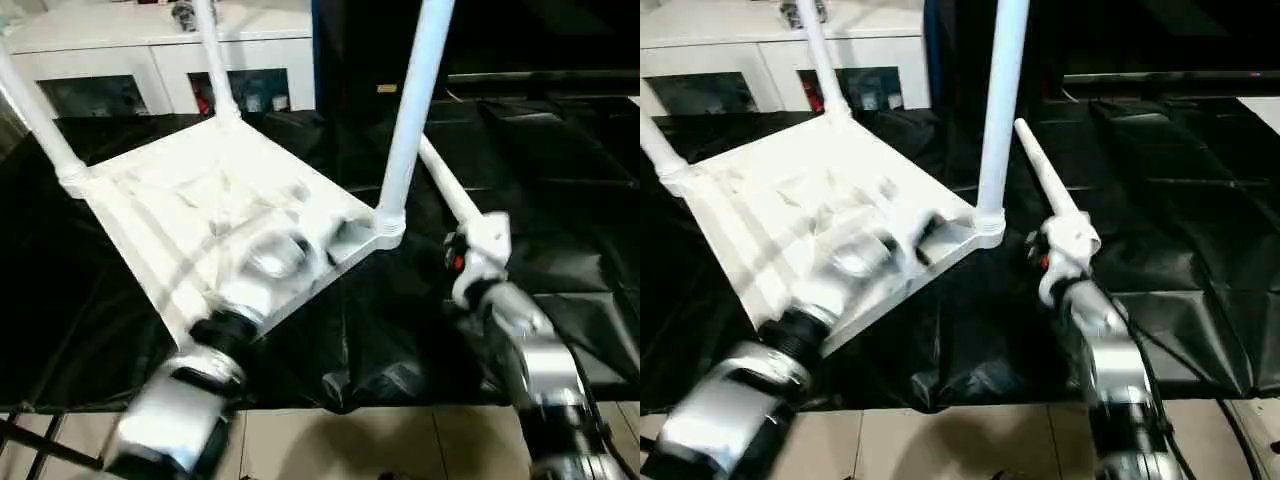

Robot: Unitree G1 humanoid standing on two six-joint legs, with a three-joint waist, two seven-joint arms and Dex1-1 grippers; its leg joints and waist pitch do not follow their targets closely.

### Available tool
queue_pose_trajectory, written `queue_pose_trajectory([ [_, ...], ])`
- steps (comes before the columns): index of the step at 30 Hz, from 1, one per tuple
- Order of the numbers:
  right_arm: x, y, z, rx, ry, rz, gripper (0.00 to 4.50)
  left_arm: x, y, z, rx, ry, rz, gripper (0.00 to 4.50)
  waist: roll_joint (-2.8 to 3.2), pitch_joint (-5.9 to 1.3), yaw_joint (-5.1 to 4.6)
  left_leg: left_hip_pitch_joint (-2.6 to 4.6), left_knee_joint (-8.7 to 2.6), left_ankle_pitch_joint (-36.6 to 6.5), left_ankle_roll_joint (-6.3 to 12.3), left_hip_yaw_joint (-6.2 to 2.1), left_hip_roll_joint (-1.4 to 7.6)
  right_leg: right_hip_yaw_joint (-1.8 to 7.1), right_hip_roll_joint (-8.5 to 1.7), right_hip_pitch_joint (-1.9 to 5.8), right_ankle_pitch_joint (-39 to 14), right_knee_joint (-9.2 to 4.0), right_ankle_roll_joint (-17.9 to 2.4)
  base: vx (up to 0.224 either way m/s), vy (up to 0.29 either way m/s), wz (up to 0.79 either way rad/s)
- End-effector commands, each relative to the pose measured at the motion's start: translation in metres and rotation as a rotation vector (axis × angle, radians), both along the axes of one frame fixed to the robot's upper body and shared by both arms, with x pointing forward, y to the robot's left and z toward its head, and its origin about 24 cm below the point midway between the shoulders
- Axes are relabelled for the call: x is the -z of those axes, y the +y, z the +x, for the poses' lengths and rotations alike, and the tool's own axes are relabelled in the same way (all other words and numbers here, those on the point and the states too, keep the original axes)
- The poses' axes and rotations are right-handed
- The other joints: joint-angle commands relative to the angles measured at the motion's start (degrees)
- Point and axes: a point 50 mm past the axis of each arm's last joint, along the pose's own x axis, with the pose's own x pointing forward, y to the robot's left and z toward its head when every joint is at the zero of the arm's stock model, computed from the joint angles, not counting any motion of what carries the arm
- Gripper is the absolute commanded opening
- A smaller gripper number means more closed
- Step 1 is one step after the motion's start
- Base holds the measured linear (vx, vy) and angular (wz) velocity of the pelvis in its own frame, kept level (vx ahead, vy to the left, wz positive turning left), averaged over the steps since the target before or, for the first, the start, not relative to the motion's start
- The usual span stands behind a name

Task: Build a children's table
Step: Rotate leg to tighten, then rotate table base

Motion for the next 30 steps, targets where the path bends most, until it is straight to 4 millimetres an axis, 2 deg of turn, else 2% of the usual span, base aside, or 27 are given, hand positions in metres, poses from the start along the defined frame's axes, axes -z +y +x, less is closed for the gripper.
queue_pose_trajectory([
  [1,-0.003,0.009,-0.002,-0.065,0.011,0.003,3.73,-0.017,0.018,0.003,-0.085,-0.063,0.001,0.7,-1.19,-4.32,0.29,-0.38,-3.41,-7.0,6.37,-0.05,0.54,2.22,-2.61,3.87,-18.8,-4.06,-7.4,0.0,0.0,0.0],
  [2,-0.002,0.01,-0.003,-0.079,0.018,0.001,3.73,-0.02,0.022,0.003,-0.104,-0.076,0.002,0.7,-1.07,-4.32,0.26,-0.34,-3.38,-6.9,6.42,-0.01,0.57,2.25,-2.52,3.76,-18.3,-4.07,-7.7,0.0,0.0,0.0],
  [3,-0.001,0.016,-0.006,-0.124,0.034,-0.002,3.73,-0.031,0.036,0.0,-0.133,-0.113,0.029,0.7,-1.08,-4.27,0.2,-0.34,-3.37,-6.7,6.38,0.01,0.55,2.3,-2.47,3.62,-17.6,-4.06,-8.0,0.0,0.0,0.0],
  [4,0.0,0.02,-0.007,-0.15,0.045,-0.003,3.73,-0.036,0.044,-0.001,-0.154,-0.132,0.049,0.7,-1.33,-4.29,0.3,-0.35,-3.52,-6.7,6.15,-0.11,0.9,2.39,-2.69,3.81,-16.7,-3.5,-8.8,0.0,0.0,0.0],
  [5,0.001,0.021,-0.008,-0.162,0.051,-0.005,3.73,-0.039,0.048,-0.003,-0.164,-0.138,0.061,0.7,-1.2,-4.24,0.25,-0.55,-3.45,-6.4,6.28,-0.09,0.79,2.43,-2.68,3.8,-16.6,-3.57,-8.8,0.0,0.0,0.0],
  [6,0.004,0.029,-0.01,-0.211,0.087,-0.012,3.73,-0.05,0.074,-0.01,-0.23,-0.157,0.143,0.7,-1.05,-4.28,0.31,-0.17,-3.47,-6.5,5.84,-0.07,0.97,2.53,-2.76,3.54,-16.5,-3.5,-9.1,0.0,0.0,0.0],
  [7,0.006,0.032,-0.01,-0.225,0.101,-0.019,3.73,-0.052,0.083,-0.012,-0.256,-0.154,0.181,0.7,-1.56,-4.2,0.18,-0.65,-3.57,-6.0,5.79,-0.18,0.95,2.57,-2.75,3.84,-16.0,-3.15,-9.0,0.0,0.0,0.0],
  [8,0.007,0.033,-0.011,-0.234,0.11,-0.023,3.73,-0.054,0.09,-0.014,-0.273,-0.152,0.207,0.7,-1.69,-4.21,0.14,-0.48,-3.61,-6.0,5.46,-0.12,1.04,2.61,-2.76,3.71,-16.2,-3.11,-9.0,0.0,0.0,0.0],
  [9,0.01,0.038,-0.011,-0.259,0.135,-0.044,3.73,-0.057,0.107,-0.021,-0.321,-0.139,0.29,0.7,-1.24,-4.1,0.03,-0.28,-3.58,-6.1,5.09,-0.06,0.94,2.69,-2.64,3.38,-16.7,-3.22,-8.8,0.0,0.0,0.0],
  [10,0.01,0.038,-0.011,-0.259,0.135,-0.044,3.73,-0.057,0.107,-0.021,-0.321,-0.139,0.29,0.7,-1.3,-4.04,0.02,-0.25,-3.58,-6.2,4.72,-0.06,0.94,2.78,-2.64,3.3,-16.6,-3.19,-8.9,0.0,0.0,0.0],
  [11,0.012,0.041,-0.01,-0.274,0.146,-0.051,3.73,-0.054,0.121,-0.028,-0.33,-0.098,0.367,0.7,-1.88,-3.91,0.02,-0.18,-3.6,-6.6,4.6,0.12,0.79,2.77,-2.46,3.14,-17.1,-3.43,-8.8,0.0,0.0,0.0],
  [12,0.016,0.047,-0.007,-0.293,0.166,-0.066,3.73,-0.048,0.136,-0.04,-0.322,-0.019,0.453,0.7,-1.77,-4.16,0.35,-0.09,-3.75,-6.4,4.0,-0.22,1.09,2.89,-2.92,3.29,-16.9,-2.73,-9.2,0.0,0.0,0.0],
  [14,0.019,0.051,-0.004,-0.305,0.187,-0.082,3.73,-0.043,0.147,-0.049,-0.314,0.053,0.513,0.7,-1.35,-3.83,0.02,-0.07,-3.96,-7.2,3.26,-0.18,1.03,2.93,-2.66,2.94,-17.6,-2.95,-9.2,0.0,0.0,0.0],
  [15,0.02,0.052,-0.003,-0.308,0.193,-0.087,3.73,-0.042,0.15,-0.051,-0.315,0.071,0.528,0.7,-1.74,-3.82,0.1,0.17,-3.9,-7.3,2.8,-0.06,0.97,3.17,-2.68,2.82,-16.5,-2.84,-9.8,0.0,0.0,0.0],
  [16,0.021,0.053,-0.002,-0.31,0.195,-0.094,3.73,-0.04,0.153,-0.054,-0.31,0.096,0.547,0.7,-1.45,-3.89,0.37,0.62,-3.95,-7.9,2.31,0.01,1.07,3.23,-2.63,2.51,-15.4,-2.83,-10.4,0.0,0.0,0.0],
  [18,0.021,0.056,0.001,-0.312,0.198,-0.097,3.73,-0.034,0.157,-0.06,-0.286,0.154,0.577,0.7,-1.23,-3.77,0.83,0.99,-4.0,-9.6,1.74,0.13,1.06,3.33,-2.58,2.27,-15.2,-3.07,-10.5,0.0,0.0,0.0],
  [19,0.022,0.057,0.002,-0.313,0.2,-0.098,3.73,-0.031,0.158,-0.063,-0.272,0.184,0.588,0.41,-1.55,-3.82,0.78,0.42,-4.23,-9.3,1.46,-0.12,1.02,3.34,-2.67,2.8,-14.2,-2.58,-10.9,0.0,0.0,0.0],
  [20,0.022,0.059,0.004,-0.313,0.203,-0.098,3.73,-0.027,0.158,-0.067,-0.256,0.218,0.598,0.41,-1.62,-3.78,0.76,0.23,-4.3,-9.2,1.38,-0.12,0.99,3.35,-2.62,2.95,-14.1,-2.58,-10.8,0.0,0.0,0.0],
  [21,0.022,0.06,0.006,-0.312,0.206,-0.096,3.73,-0.021,0.157,-0.071,-0.219,0.25,0.611,0.34,-1.3,-3.81,0.96,0.65,-4.2,-9.3,1.07,-0.04,0.99,3.51,-2.64,2.63,-13.5,-2.6,-10.9,0.0,0.0,0.0],
  [22,0.022,0.061,0.007,-0.311,0.207,-0.094,3.73,-0.017,0.156,-0.073,-0.195,0.268,0.618,0.34,-1.5,-3.83,0.85,0.35,-4.27,-9.4,0.97,-0.09,0.91,3.53,-2.66,2.93,-13.4,-2.48,-11.2,0.0,0.0,0.0],
  [23,0.022,0.062,0.008,-0.311,0.208,-0.093,3.73,-0.014,0.154,-0.075,-0.18,0.285,0.612,0.3,-1.41,-3.85,0.86,0.35,-4.21,-9.3,0.93,-0.04,0.87,3.59,-2.68,2.93,-13.2,-2.49,-11.2,0.0,0.0,0.0],
  [25,0.023,0.063,0.009,-0.312,0.21,-0.092,3.44,-0.011,0.153,-0.076,-0.168,0.306,0.599,0.15,-1.29,-3.91,0.95,0.37,-4.15,-9.1,0.83,-0.02,0.79,3.62,-2.69,2.94,-12.8,-2.45,-11.3,0.0,0.0,0.0],
  [27,0.024,0.068,0.015,-0.314,0.218,-0.092,3.37,0.009,0.15,-0.081,-0.107,0.403,0.607,0.02,-1.13,-3.96,0.9,0.23,-4.11,-9.1,0.69,-0.09,0.68,3.59,-2.73,3.06,-12.2,-2.31,-11.6,0.0,0.0,0.0],
  [30,0.024,0.07,0.023,-0.307,0.221,-0.091,3.03,0.026,0.148,-0.089,-0.028,0.492,0.622,0.0,-1.13,-3.81,0.52,0.24,-4.16,-11.4,0.36,-0.09,0.53,3.6,-2.78,3.05,-14.8,-2.66,-11.5,0.0,0.0,0.0],
])
